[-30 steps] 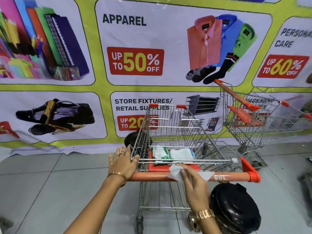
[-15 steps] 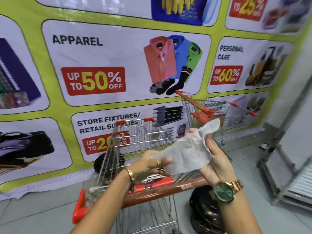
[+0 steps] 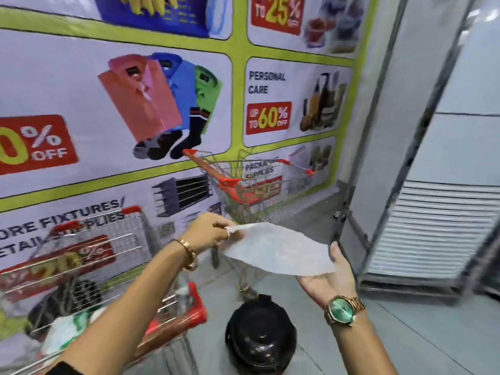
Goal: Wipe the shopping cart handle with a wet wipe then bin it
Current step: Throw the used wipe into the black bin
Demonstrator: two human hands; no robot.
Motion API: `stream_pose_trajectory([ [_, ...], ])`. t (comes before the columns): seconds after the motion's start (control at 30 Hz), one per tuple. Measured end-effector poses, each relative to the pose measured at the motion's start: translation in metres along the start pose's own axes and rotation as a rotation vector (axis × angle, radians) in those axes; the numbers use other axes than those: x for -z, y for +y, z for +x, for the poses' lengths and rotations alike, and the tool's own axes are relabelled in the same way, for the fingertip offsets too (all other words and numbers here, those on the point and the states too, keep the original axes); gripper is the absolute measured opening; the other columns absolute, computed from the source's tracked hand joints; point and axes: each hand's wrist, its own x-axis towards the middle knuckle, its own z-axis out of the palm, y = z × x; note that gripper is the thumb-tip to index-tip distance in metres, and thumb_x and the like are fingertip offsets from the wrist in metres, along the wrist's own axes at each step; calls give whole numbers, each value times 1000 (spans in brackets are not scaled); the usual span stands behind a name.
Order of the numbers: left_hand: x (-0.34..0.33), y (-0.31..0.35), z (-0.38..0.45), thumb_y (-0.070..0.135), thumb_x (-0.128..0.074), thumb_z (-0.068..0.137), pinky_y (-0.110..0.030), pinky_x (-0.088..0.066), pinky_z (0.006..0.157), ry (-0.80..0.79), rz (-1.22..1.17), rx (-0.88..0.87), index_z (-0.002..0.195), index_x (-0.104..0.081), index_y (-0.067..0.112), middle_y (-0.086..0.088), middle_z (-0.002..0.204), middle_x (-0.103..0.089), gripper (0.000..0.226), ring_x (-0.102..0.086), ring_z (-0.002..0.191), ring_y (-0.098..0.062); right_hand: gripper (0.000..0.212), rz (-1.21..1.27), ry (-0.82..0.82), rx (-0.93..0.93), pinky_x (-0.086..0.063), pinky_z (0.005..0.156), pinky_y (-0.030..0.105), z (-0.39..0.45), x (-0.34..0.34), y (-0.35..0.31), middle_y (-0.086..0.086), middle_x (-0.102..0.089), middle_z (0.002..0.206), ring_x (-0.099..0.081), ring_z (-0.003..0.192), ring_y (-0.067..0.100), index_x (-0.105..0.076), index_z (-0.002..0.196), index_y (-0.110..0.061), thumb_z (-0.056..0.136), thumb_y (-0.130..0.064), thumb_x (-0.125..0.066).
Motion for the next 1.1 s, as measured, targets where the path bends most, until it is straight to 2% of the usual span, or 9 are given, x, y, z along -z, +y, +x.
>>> stream_pose_trajectory([
  [0.07,-19,7,24,4,-68,80,-16,-31,44,-25,2,42,73,-75,6,15,33,-52,10,-41,40,1,82,1,93,-29,-55,61,52,0,16,-25,29,-71,88,-70,76,40,-70,85,11,89,-59,-28],
  [0.17,-37,11,42,15,-74,77,-21,-32,49,-54,-2,105,56,-72,20,15,37,-55,21,-41,51,-10,72,-56,175,-132,-55,58,52,-3,27,-54,29,-70,90,-70,74,41,-62,98,8,87,-58,-36],
  [0.33,-62,5,72,15,-75,75,-32,-40,60,-100,-46,193,68,-76,10,-1,57,-65,8,-48,67,-23,46,-160,191,-199,-57,51,49,8,42,-77,28,-72,85,-71,71,39,-68,90,8,54,-16,-81],
  [0.43,-74,-5,91,16,-77,73,-34,-41,63,-143,-41,247,57,-74,17,-12,74,-64,16,-50,71,-24,29,-179,287,-185,-57,46,45,19,56,-82,23,-73,74,-71,62,34,-62,93,5,89,-19,-46],
  [0.6,-93,-23,125,12,-77,72,-38,-47,72,-258,-65,339,57,-75,13,-15,77,-69,15,-57,73,-26,33,-247,408,-197,-55,42,43,41,79,-91,21,-73,66,-70,56,32,-57,97,3,97,-20,-34],
  [0.73,-111,-40,162,3,-70,77,-18,-53,45,-331,-110,411,59,-67,8,5,42,-65,19,-62,46,-11,41,-288,484,-218,-51,36,42,67,98,-96,21,-71,58,-68,48,32,-59,82,5,99,-19,-30],
  [0.87,-128,-72,194,0,-70,77,-16,-49,37,-335,-149,527,56,-64,9,7,37,-62,24,-60,36,-5,39,-388,631,-246,-51,34,37,102,135,-90,16,-70,53,-67,44,27,-58,80,1,99,-19,-31],
  [0.97,-148,-107,209,0,-69,78,-18,-52,40,-367,-166,632,61,-61,7,7,38,-63,19,-60,37,-4,33,-484,740,-322,-55,42,34,124,170,-74,14,-72,58,-69,49,25,-59,87,2,97,-21,-37],
  [1.1,-175,-156,206,1,-71,77,-22,-50,48,-394,-115,760,60,-52,10,-1,52,-61,27,-59,46,-13,56,-619,876,-337,-45,96,49,139,239,-35,16,-64,114,-61,101,34,-59,115,-3,73,-38,-70],
])
